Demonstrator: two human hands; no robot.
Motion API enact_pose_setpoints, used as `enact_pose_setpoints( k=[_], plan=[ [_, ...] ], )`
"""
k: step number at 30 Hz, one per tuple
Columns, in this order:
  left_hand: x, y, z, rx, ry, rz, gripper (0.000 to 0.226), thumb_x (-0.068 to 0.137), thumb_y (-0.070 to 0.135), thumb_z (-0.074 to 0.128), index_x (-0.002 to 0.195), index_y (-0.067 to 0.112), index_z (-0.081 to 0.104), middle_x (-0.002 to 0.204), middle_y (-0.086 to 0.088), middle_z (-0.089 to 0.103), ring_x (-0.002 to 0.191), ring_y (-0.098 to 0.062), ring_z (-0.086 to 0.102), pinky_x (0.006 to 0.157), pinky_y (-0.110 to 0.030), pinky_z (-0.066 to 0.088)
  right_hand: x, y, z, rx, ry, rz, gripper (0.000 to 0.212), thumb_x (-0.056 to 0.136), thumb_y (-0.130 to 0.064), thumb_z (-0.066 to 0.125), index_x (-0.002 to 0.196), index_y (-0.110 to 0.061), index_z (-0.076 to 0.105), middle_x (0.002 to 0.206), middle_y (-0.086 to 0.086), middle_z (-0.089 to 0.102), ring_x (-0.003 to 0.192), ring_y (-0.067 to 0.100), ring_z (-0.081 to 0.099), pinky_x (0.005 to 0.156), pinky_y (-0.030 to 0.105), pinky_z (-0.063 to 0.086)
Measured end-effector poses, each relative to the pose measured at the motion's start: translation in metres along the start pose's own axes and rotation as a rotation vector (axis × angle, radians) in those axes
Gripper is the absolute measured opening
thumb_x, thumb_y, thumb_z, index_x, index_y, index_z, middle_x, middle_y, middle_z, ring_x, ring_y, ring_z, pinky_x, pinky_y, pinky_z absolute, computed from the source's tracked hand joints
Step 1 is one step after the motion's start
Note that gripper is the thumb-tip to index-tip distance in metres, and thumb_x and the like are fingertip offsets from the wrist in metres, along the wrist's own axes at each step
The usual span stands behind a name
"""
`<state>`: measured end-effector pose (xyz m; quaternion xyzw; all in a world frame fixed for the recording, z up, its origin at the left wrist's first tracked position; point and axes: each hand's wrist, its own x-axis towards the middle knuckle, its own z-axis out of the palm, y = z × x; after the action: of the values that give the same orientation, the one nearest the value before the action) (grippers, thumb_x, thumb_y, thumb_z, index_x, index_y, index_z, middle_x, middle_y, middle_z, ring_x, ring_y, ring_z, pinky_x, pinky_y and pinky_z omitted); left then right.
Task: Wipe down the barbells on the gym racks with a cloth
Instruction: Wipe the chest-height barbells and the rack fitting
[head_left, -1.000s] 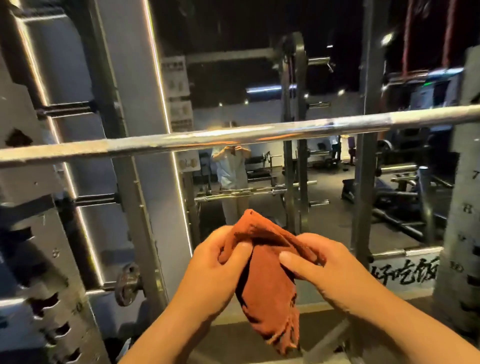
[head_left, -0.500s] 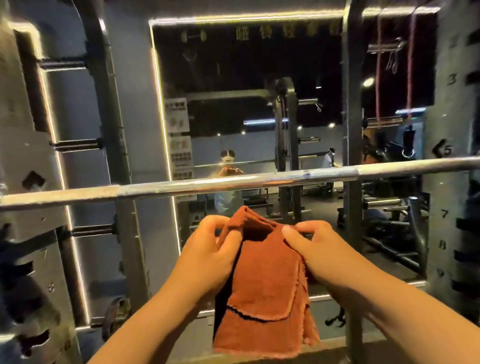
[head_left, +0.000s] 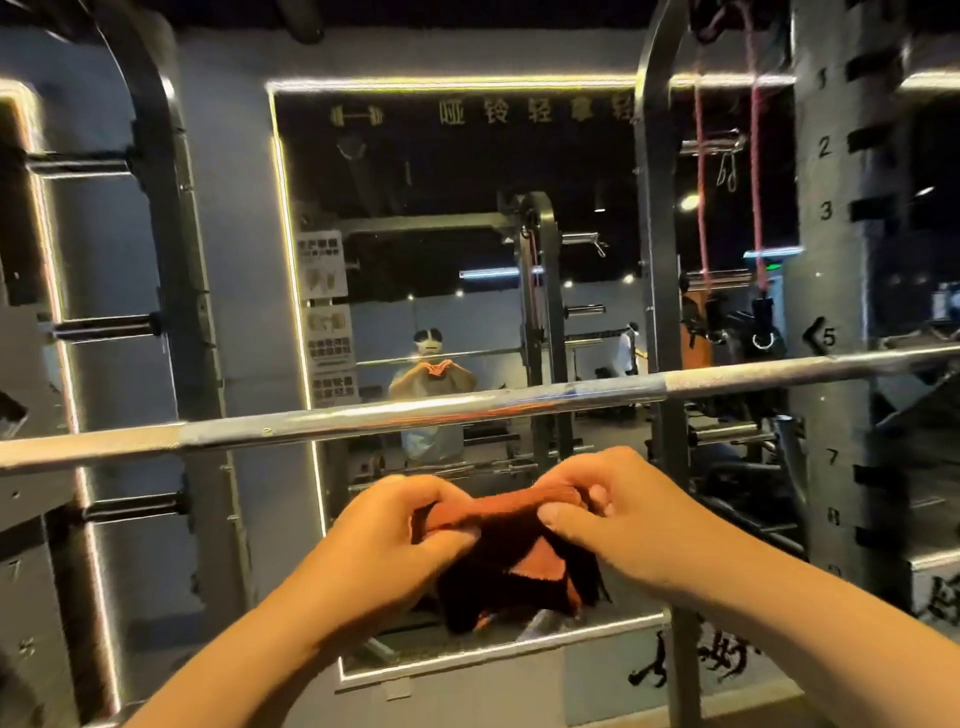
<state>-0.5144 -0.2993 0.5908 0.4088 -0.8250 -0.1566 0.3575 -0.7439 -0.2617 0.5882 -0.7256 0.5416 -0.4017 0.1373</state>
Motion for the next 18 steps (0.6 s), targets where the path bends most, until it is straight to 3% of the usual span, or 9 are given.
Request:
enact_pose_setpoints(
  k=[2, 3, 4, 6, 8, 11, 13, 16, 18],
  plan=[
    [0.006, 0.005, 0.001, 0.104, 0.1, 0.07, 0.004, 0.09, 0.043, 0.068, 0.093, 0.042, 0.068, 0.113, 0.017, 0.05, 0.11, 0.001, 0.05, 0.089, -0.02, 0.049, 0.001, 0.0, -0.007, -0.104, 0.062, -0.066, 0.007, 0.097, -0.037, 0.062, 0.099, -0.034, 0.068, 0.121, -0.014, 0.049, 0.11, -0.003, 0.051, 0.101, 0.024, 0.045],
    [0.009, 0.007, 0.0, 0.113, 0.115, 0.117, 0.009, 0.088, 0.049, 0.067, 0.092, 0.041, 0.068, 0.115, 0.02, 0.047, 0.114, 0.002, 0.046, 0.091, -0.022, 0.048, 0.002, -0.001, -0.013, -0.086, 0.096, -0.087, 0.011, 0.097, -0.036, 0.062, 0.095, -0.028, 0.068, 0.113, -0.011, 0.056, 0.1, -0.004, 0.055, 0.094, 0.021, 0.048],
    [0.013, 0.011, -0.002, 0.099, 0.118, 0.163, 0.013, 0.088, 0.052, 0.065, 0.093, 0.04, 0.068, 0.113, 0.024, 0.049, 0.113, 0.003, 0.048, 0.091, -0.023, 0.048, 0.002, -0.002, -0.021, -0.04, 0.128, -0.093, 0.018, 0.096, -0.034, 0.063, 0.088, -0.019, 0.068, 0.096, -0.005, 0.064, 0.084, 0.0, 0.059, 0.081, 0.02, 0.05],
    [0.024, 0.024, -0.007, 0.073, 0.124, 0.224, 0.015, 0.089, 0.05, 0.062, 0.096, 0.038, 0.069, 0.104, 0.024, 0.061, 0.104, 0.005, 0.056, 0.085, -0.021, 0.05, 0.007, -0.004, -0.041, 0.065, 0.206, -0.054, 0.034, 0.093, -0.028, 0.068, 0.069, -0.006, 0.061, 0.063, 0.007, 0.054, 0.058, 0.012, 0.049, 0.055, 0.022, 0.042],
    [0.037, 0.039, -0.011, 0.088, 0.124, 0.279, 0.013, 0.091, 0.046, 0.062, 0.098, 0.037, 0.069, 0.098, 0.019, 0.065, 0.099, 0.006, 0.059, 0.081, -0.02, 0.051, 0.015, -0.008, -0.063, 0.156, 0.314, -0.018, 0.036, 0.092, -0.023, 0.068, 0.065, -0.002, 0.06, 0.055, 0.006, 0.045, 0.049, 0.014, 0.041, 0.046, 0.021, 0.034],
    [0.068, 0.064, -0.014, 0.161, 0.123, 0.334, 0.008, 0.095, 0.042, 0.058, 0.096, 0.036, 0.064, 0.099, 0.018, 0.063, 0.094, 0.004, 0.059, 0.08, -0.019, 0.051, 0.036, -0.018, -0.092, -0.033, 0.528, -0.099, 0.036, 0.091, -0.02, 0.065, 0.059, -0.005, 0.055, 0.056, 0.006, 0.044, 0.049, 0.011, 0.038, 0.046, 0.018, 0.033],
    [0.097, 0.08, -0.018, 0.166, 0.192, 0.355, 0.005, 0.1, 0.036, 0.056, 0.097, 0.035, 0.06, 0.101, 0.017, 0.063, 0.091, 0.003, 0.059, 0.077, -0.018, 0.05, 0.052, -0.027, -0.107, -0.179, 0.662, -0.183, 0.026, 0.092, -0.022, 0.062, 0.075, -0.003, 0.061, 0.066, 0.007, 0.055, 0.057, 0.011, 0.046, 0.054, 0.018, 0.038],
    [0.141, 0.091, -0.022, 0.223, 0.292, 0.331, 0.015, 0.103, 0.031, 0.054, 0.115, 0.026, 0.061, 0.107, 0.004, 0.068, 0.095, -0.011, 0.064, 0.084, -0.035, 0.056, 0.071, -0.026, -0.119, -0.361, 0.848, -0.302, 0.012, 0.099, -0.024, 0.056, 0.1, -0.012, 0.057, 0.092, -0.001, 0.055, 0.079, 0.012, 0.053, 0.064, 0.018, 0.04],
    [0.156, 0.084, -0.018, 0.336, 0.269, 0.264, 0.018, 0.103, 0.034, 0.051, 0.115, 0.026, 0.061, 0.105, 0.002, 0.068, 0.092, -0.015, 0.064, 0.082, -0.04, 0.056, 0.074, -0.013, -0.111, -0.411, 0.808, -0.366, 0.012, 0.102, -0.018, 0.053, 0.111, -0.011, 0.052, 0.096, -0.004, 0.051, 0.084, 0.008, 0.053, 0.069, 0.019, 0.041]
  ],
)
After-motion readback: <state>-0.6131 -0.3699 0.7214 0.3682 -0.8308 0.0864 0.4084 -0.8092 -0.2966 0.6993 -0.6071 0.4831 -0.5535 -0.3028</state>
